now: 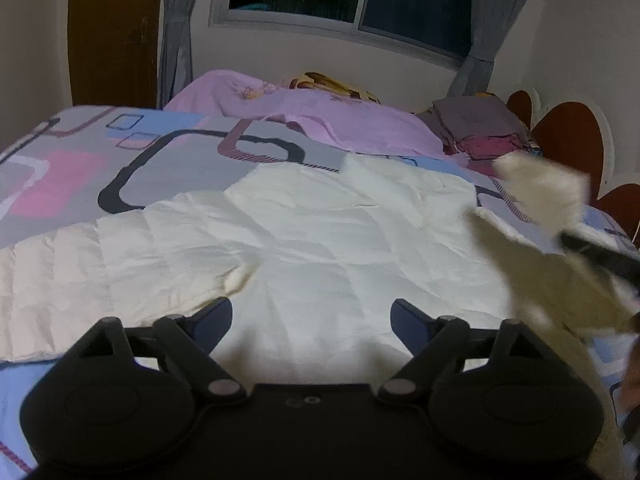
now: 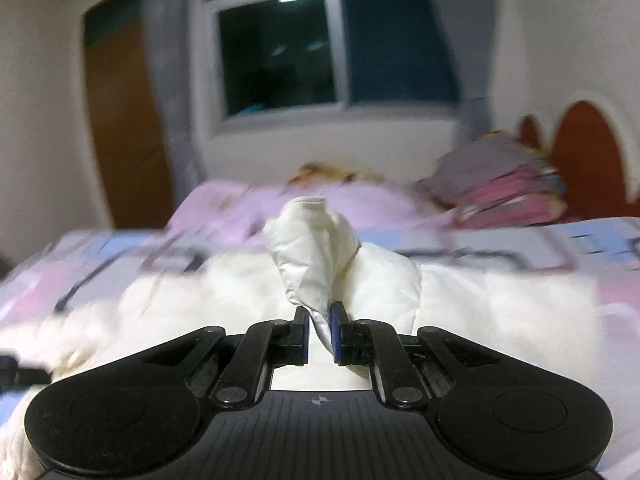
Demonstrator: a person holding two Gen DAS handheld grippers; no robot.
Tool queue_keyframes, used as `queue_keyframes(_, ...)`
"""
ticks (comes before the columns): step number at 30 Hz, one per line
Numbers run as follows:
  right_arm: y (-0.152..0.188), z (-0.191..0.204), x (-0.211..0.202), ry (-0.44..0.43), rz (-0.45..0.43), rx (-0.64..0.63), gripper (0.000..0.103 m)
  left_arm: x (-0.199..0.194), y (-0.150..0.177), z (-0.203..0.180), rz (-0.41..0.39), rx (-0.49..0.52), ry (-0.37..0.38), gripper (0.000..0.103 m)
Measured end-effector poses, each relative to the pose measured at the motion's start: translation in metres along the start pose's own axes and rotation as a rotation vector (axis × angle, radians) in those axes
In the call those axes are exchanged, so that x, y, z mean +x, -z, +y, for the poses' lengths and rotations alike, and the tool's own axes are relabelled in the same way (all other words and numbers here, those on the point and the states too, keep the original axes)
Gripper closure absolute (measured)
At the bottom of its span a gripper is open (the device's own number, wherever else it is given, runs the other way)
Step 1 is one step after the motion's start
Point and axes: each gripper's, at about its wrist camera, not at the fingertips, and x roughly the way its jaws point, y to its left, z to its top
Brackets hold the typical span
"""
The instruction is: Fold large clothes
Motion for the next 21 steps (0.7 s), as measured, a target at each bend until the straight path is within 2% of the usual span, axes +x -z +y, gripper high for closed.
queue_keyframes(3,0.025,0.044,0.040,-0.088,0.123,-0.058,0.092,0.010,0.000,0.012,0.024,-0.011,0.024,0.019)
queue_keyframes(5,0.041,0.061,0.052,-0.077,0.186,-0.118,0.090,0.016,0.000,0.016,0.041,-0.014,0.051,0.016)
queue_keyframes(7,0.048,0.068,0.042,-0.080,0.155,-0.129,0.064,0.022,0.000,0.014,0.051,-0.012,0.076,0.004)
queue_keyframes(8,0.049,0.067,0.032,-0.074,0.126,-0.119,0.035,0.025,0.000,0.013,0.048,-0.011,0.086,0.001)
queue_keyframes(9,0.046,0.063,0.024,-0.060,0.094,-0.116,0.024,0.029,0.000,0.009,0.047,-0.013,0.103,0.000)
queue_keyframes(12,0.038,0.039,-0.008,-0.063,0.040,-0.087,0.025,0.046,-0.003,-0.005,0.069,-0.017,0.171,0.001)
queue_keyframes(14,0.033,0.018,-0.026,-0.023,-0.005,-0.053,0.025,0.060,-0.005,-0.014,0.085,-0.028,0.212,0.002)
queue_keyframes(16,0.026,-0.013,-0.039,0.034,-0.028,0.005,0.036,0.078,-0.006,-0.022,0.120,-0.042,0.242,0.008)
queue_keyframes(17,0.023,-0.029,-0.041,0.066,-0.033,0.043,0.045,0.086,-0.007,-0.025,0.137,-0.048,0.255,0.009)
queue_keyframes(21,0.025,-0.086,-0.059,0.164,-0.033,0.169,0.051,0.116,-0.010,-0.036,0.196,-0.077,0.292,0.021)
